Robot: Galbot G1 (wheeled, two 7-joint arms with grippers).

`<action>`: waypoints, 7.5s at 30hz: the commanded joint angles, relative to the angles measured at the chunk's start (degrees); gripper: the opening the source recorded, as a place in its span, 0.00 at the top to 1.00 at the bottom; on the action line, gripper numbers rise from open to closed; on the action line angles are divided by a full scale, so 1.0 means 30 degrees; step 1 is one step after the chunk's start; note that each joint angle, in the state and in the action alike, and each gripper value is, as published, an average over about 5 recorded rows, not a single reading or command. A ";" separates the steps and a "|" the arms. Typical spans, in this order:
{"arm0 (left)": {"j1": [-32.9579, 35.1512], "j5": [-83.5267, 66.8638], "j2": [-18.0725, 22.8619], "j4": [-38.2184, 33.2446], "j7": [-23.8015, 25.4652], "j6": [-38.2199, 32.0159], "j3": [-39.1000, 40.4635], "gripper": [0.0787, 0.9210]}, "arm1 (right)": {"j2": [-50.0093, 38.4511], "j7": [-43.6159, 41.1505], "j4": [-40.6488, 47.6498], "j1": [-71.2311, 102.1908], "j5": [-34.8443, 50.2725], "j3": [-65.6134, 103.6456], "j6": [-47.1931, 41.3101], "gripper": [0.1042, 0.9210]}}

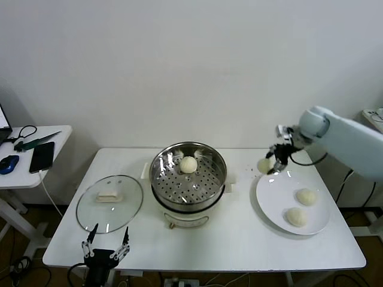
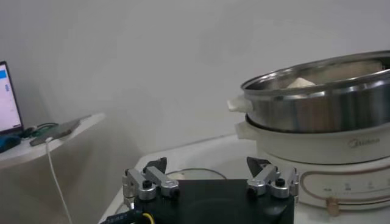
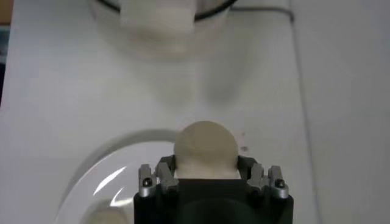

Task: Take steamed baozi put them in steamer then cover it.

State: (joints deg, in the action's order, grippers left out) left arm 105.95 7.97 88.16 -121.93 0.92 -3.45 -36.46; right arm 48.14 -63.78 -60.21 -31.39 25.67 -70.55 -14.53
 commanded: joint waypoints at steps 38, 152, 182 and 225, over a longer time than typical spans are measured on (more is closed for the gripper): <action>-0.0659 0.0061 -0.0121 0.0192 0.0144 0.0058 -0.0114 0.12 | 1.2382 0.3915 0.0978 0.0041 0.5350 -0.4693 -0.3572 0.31; 0.0093 0.1341 0.0552 0.0525 -0.0043 0.0263 -0.0227 0.12 | -0.0033 -0.1527 -0.1684 -0.2917 -1.1382 -0.2207 1.3117 0.29; 0.0375 0.1154 0.0385 0.0664 -0.0051 0.0176 -0.0221 0.12 | 1.0029 -0.1740 -0.4592 -0.0261 -1.1359 -0.2089 1.5409 0.29; -0.0275 0.0772 0.0077 0.0925 -0.0046 0.0388 -0.0886 0.12 | 0.3839 0.2538 -0.2956 -0.5264 -0.7424 -0.4615 1.0695 0.12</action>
State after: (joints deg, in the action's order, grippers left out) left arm 106.00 10.56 88.45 -118.92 0.73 -2.64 -38.61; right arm 68.93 -64.31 -71.94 -37.98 -7.15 -77.12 29.20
